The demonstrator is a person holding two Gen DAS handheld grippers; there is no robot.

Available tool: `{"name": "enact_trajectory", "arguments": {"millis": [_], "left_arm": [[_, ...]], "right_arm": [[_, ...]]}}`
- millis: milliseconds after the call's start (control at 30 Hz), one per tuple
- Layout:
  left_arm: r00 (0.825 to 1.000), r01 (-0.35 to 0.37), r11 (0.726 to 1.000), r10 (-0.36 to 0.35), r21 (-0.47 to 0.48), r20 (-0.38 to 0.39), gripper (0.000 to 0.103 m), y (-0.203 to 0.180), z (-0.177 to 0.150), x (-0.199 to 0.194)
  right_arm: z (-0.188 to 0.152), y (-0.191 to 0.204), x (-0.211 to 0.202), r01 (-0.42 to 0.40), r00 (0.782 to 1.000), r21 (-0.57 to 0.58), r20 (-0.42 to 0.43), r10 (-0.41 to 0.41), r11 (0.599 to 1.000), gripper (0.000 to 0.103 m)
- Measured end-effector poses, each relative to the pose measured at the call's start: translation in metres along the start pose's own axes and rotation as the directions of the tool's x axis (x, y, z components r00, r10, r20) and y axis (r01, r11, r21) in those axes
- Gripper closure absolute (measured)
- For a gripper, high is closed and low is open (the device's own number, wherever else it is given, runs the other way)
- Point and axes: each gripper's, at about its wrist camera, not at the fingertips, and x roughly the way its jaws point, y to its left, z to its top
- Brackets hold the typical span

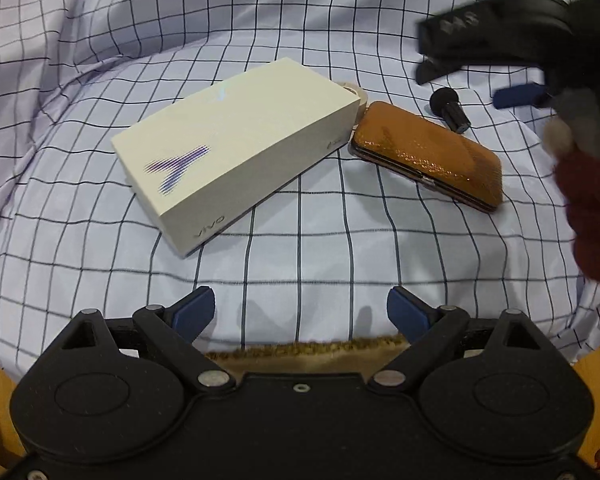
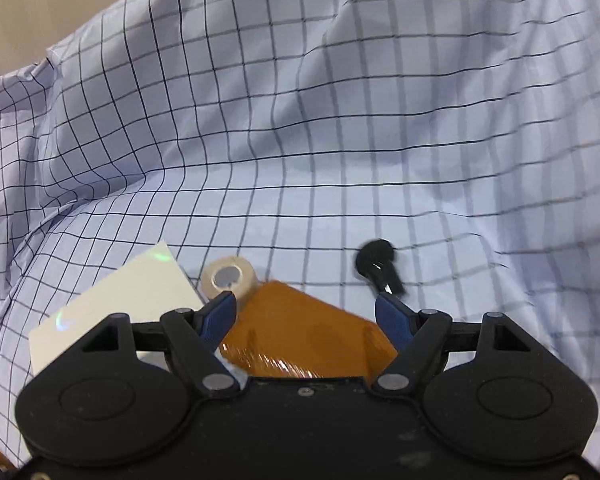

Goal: Organize soft objects
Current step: 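Lift both tools from the basket toward the beige tape and black knob, then grasp the beige tape roll with the left tool while the right tool grasps the black knob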

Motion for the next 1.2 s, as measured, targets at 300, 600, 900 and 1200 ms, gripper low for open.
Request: {"name": "enact_trajectory", "arguments": {"millis": [300,600,900,1200], "left_arm": [[0.998,0.061,0.998,-0.061,-0.008,0.0,0.013,0.0,0.014,0.007],[0.995,0.095,0.995,-0.095,-0.017,0.001,0.013,0.002,0.016,0.007],[0.995,0.099,0.995,-0.098,-0.018,0.011,0.013,0.005,0.015,0.006],[0.996,0.089,0.996,-0.089,-0.015,0.014,0.013,0.007,0.018,0.003]], "right_arm": [[0.027,0.019,0.056,-0.003,0.996,-0.072,-0.09,-0.003,0.997,0.027],[0.029,0.03,0.087,0.018,0.989,-0.137,-0.145,-0.038,0.99,0.027],[0.035,0.039,0.116,0.09,0.987,-0.173,-0.114,-0.111,0.981,0.027],[0.064,0.031,0.122,0.167,0.986,-0.142,0.03,-0.164,0.976,0.027]]}}
